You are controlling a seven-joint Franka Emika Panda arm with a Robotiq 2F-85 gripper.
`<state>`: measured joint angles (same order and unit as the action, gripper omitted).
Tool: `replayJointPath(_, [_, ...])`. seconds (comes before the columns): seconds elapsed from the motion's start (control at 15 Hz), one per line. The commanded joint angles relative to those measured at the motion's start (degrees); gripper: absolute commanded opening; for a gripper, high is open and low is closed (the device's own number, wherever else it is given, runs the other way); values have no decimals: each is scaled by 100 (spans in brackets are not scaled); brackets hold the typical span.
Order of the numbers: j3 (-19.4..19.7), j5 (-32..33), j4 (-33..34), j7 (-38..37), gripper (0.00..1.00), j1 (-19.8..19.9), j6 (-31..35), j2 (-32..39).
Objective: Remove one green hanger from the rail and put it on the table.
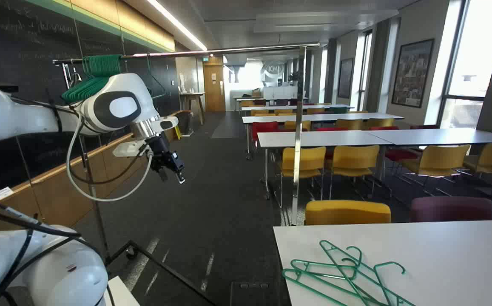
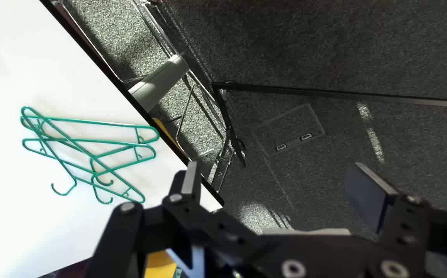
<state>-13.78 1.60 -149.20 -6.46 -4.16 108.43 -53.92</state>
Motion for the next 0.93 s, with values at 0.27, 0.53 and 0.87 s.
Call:
replayJointPath(0.27, [-25,29,169,91,100,-288,201,309])
replayJointPath(0.53, [-560,87,570,135,100,-771,951,765])
replayJointPath(0.87, [-931,93,1016,92,100,-1082,2359,1100])
